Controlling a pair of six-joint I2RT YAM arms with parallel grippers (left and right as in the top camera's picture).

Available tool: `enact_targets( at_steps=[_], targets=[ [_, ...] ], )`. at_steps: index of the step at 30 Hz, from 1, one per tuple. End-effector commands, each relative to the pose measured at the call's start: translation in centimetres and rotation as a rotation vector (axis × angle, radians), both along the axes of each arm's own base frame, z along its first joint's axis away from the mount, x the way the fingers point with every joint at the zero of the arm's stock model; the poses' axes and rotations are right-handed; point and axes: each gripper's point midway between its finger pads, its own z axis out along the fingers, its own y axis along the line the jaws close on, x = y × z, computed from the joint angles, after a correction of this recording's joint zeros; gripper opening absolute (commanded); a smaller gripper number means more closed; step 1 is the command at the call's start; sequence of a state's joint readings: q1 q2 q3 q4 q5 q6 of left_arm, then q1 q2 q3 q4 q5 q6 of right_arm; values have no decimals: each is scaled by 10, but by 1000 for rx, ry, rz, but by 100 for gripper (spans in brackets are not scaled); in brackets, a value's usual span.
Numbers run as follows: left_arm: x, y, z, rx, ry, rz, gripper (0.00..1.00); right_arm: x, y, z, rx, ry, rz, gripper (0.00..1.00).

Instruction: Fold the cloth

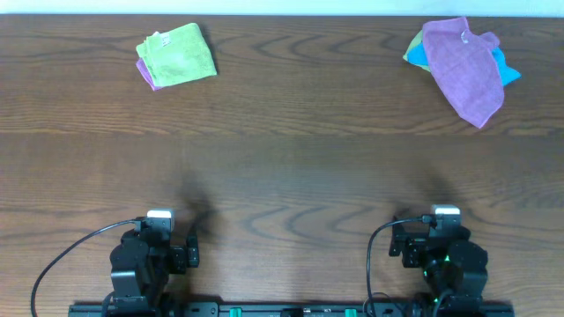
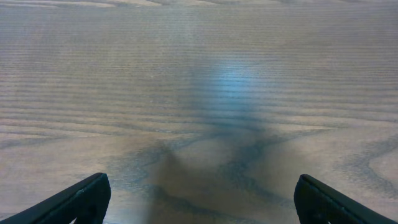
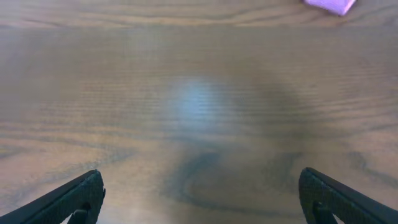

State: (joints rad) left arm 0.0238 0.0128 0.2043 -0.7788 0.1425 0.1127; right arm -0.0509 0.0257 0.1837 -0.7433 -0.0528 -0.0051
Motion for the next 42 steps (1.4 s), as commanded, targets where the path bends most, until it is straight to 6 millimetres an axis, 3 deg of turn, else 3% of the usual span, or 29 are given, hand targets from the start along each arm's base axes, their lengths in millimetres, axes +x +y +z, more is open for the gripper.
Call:
enact_targets(
  at_steps=[1, 5, 9, 16, 21, 26, 30, 34, 42],
  targets=[
    [-5, 1, -15, 24, 44, -10, 95, 2, -2, 4, 57, 21, -45, 99],
    [-5, 1, -15, 24, 44, -10, 95, 6, -14, 19, 110, 98, -154, 99],
    [-5, 1, -15, 24, 44, -10, 95, 22, -28, 54, 131, 148, -228, 99],
    [-5, 1, -15, 24, 44, -10, 95, 72, -59, 122, 98, 224, -351, 99],
    [-5, 1, -15, 24, 44, -10, 95, 113, -75, 154, 83, 297, -399, 99],
    [-5, 1, -15, 24, 44, -10, 95, 156, -102, 171, 99, 336, -460, 99],
    [-5, 1, -15, 24, 44, -10, 95, 188, -126, 172, 111, 360, -504, 99],
    [-5, 1, -15, 24, 44, -10, 96, 215, -150, 161, 121, 381, -541, 99],
    [-5, 1, -15, 24, 44, -10, 95, 262, -175, 101, 110, 443, -517, 99]
  ],
)
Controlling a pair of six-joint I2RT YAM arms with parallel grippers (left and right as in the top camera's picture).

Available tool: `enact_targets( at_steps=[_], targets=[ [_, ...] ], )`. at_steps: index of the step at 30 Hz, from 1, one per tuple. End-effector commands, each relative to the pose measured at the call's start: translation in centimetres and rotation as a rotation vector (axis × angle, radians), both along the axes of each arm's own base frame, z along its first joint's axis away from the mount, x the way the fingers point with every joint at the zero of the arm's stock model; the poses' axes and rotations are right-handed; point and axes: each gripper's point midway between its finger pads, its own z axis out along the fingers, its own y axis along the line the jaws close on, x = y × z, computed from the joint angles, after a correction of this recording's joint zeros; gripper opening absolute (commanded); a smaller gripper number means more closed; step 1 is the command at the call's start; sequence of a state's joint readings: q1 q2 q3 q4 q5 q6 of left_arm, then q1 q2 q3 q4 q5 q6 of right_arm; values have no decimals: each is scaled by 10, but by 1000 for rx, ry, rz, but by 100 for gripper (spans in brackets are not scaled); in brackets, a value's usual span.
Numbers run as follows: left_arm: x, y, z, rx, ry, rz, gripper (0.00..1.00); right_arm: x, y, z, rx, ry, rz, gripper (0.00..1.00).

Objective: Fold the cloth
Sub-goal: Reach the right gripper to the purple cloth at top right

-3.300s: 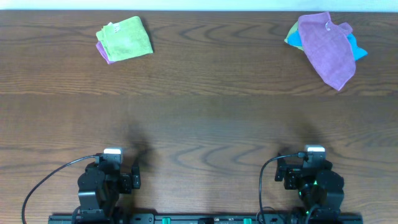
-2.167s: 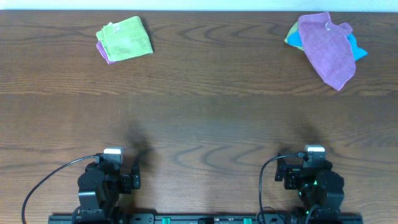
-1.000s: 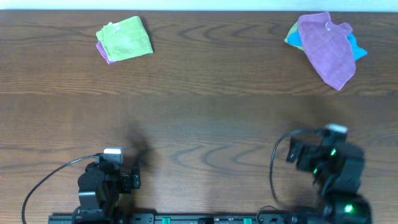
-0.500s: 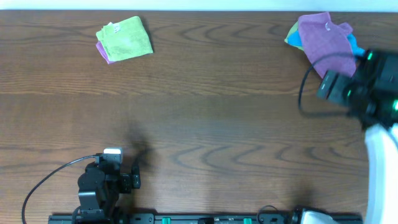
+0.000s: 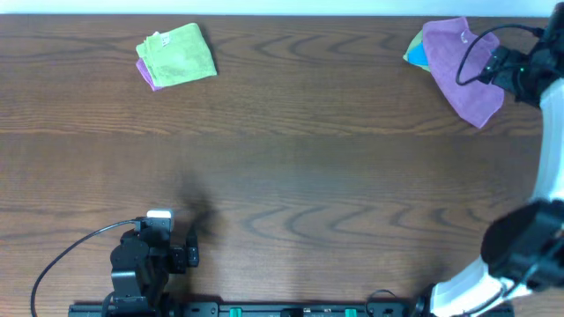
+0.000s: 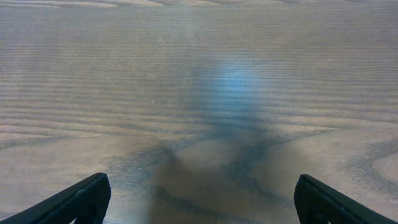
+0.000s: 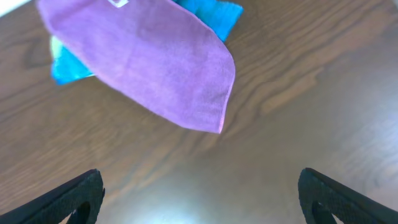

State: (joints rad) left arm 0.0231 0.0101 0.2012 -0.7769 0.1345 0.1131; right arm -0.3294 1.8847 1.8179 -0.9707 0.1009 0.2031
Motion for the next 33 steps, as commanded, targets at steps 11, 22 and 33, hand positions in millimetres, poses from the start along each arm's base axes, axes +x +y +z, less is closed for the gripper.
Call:
enact_targets(
  at_steps=[11, 22, 33],
  targets=[
    [-6, 0, -14, 18, 46, -15, 95, 44, -15, -77, 25, 36, 19, 99],
    [-6, 0, -14, 18, 46, -15, 95, 76, -11, -106, 75, -37, 61, 89],
    [-6, 0, -14, 18, 46, -15, 95, 88, -10, -138, 107, -36, 67, 84]
  ],
)
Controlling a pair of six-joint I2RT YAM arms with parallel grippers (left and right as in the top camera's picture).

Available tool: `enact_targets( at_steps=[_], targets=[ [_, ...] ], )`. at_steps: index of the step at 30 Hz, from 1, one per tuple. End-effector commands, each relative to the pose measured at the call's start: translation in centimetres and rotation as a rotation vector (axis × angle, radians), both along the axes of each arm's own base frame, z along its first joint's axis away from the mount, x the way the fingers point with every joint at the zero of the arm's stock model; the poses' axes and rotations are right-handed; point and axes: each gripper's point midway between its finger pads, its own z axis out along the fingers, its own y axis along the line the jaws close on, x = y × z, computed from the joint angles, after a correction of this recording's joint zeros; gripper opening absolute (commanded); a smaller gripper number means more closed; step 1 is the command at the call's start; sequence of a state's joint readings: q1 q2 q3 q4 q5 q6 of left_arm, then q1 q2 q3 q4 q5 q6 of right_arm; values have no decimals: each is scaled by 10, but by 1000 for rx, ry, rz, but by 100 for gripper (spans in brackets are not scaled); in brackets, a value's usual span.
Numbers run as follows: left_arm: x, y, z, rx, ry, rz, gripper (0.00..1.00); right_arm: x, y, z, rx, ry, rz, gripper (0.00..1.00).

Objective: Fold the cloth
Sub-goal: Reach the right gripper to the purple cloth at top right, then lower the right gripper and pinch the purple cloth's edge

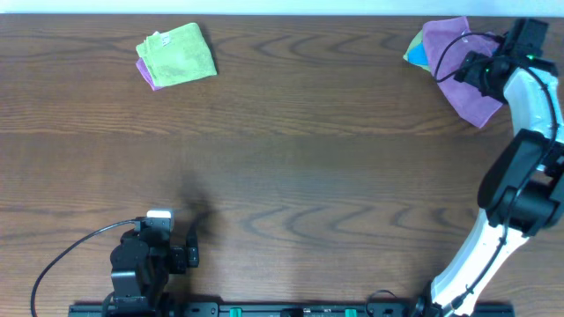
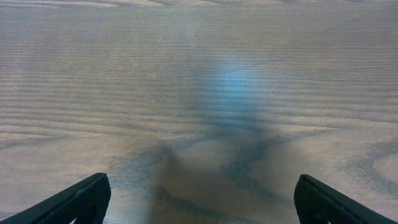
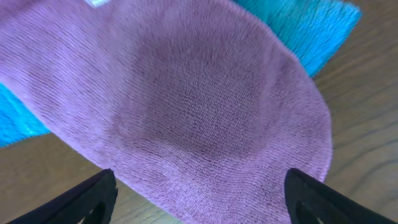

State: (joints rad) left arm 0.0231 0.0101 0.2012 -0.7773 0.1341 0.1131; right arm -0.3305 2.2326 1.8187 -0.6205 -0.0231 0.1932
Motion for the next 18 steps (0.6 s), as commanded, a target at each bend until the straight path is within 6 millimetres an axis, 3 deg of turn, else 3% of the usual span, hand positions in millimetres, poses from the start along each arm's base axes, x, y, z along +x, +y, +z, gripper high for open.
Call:
enact_targets(
  at_steps=[1, 5, 12, 18],
  targets=[
    [-6, 0, -14, 18, 45, -15, 95, 4, -3, -12, 15, 5, -6, 82],
    [-6, 0, -14, 18, 45, -15, 95, 6, -4, -19, 21, 5, -14, 74],
    [-6, 0, -14, 18, 45, -15, 95, 10, -5, -25, 19, -2, -15, 69],
    [-6, 0, -14, 18, 45, -15, 95, 11, -5, -28, 20, -3, -18, 52]
  ],
)
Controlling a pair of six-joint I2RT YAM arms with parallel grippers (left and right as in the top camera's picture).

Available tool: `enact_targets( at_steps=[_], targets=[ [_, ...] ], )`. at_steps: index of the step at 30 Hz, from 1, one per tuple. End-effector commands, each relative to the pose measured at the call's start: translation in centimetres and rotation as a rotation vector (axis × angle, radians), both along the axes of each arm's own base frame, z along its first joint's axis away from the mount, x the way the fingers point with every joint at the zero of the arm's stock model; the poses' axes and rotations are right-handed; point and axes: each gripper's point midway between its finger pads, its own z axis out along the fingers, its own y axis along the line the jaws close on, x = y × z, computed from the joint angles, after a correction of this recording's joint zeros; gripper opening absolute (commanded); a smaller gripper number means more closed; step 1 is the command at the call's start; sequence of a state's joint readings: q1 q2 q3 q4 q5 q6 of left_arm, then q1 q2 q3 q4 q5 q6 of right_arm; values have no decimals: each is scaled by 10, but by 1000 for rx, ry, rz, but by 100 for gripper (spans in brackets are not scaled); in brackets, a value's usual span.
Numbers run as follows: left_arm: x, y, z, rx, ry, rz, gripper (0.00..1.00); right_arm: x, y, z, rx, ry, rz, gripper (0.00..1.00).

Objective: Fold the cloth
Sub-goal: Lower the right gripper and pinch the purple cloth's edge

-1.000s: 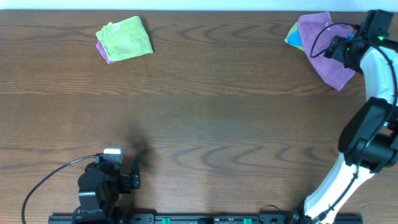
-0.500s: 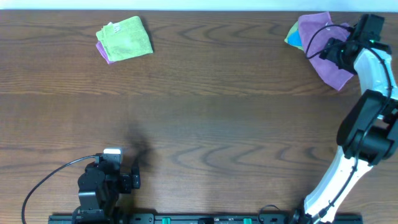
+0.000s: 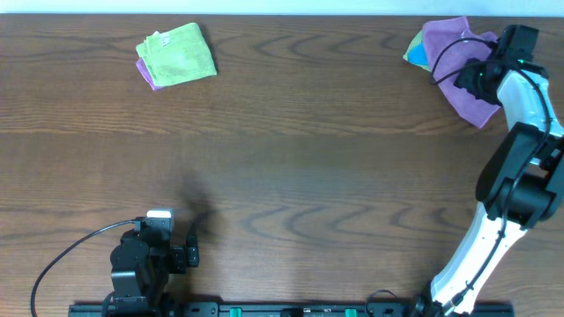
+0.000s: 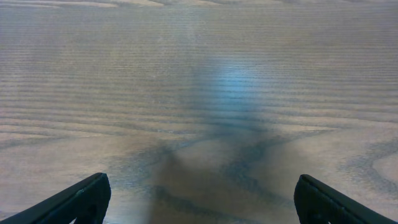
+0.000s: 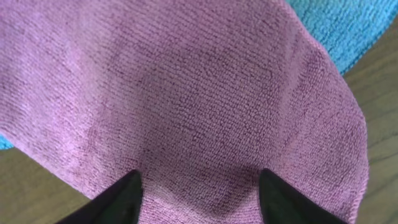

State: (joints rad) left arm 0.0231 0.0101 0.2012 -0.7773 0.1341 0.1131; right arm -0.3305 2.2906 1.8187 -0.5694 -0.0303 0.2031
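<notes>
A purple cloth (image 3: 443, 40) lies crumpled at the table's far right, on top of a blue cloth (image 3: 419, 60). My right gripper (image 3: 483, 77) is down on it. In the right wrist view the purple cloth (image 5: 186, 93) fills the frame, and the gripper (image 5: 198, 199) is open, its fingertips (image 5: 118, 202) pressed into the fabric with a hump of cloth between them. The blue cloth (image 5: 348, 25) shows at the upper right. My left gripper (image 4: 199, 199) is open over bare wood, with its arm (image 3: 145, 255) parked at the near edge.
A folded green cloth (image 3: 176, 55) on another purplish one lies at the far left. The dark wooden table (image 3: 282, 158) stretches between the two piles. The right arm reaches along the right edge.
My right gripper has come lower onto the purple cloth, and its fingers stand closer together than before. The cloth has bunched slightly under it. The left arm is unchanged.
Both arms were parked at the near edge with open grippers. Then the right arm was out at the far right, above the purple cloth. Later it hung just over the cloth, and now its fingertips press into it, narrower.
</notes>
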Motion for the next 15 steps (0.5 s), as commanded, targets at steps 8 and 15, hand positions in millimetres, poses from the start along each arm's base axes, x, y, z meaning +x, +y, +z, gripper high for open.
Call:
enact_targets(
  at_steps=[8, 15],
  targets=[
    [-6, 0, -14, 18, 45, -15, 95, 5, -5, -2, 4, -14, -13, 49],
    [-6, 0, -14, 18, 45, -15, 95, 6, -5, -3, 3, -19, -13, 50]
  ],
)
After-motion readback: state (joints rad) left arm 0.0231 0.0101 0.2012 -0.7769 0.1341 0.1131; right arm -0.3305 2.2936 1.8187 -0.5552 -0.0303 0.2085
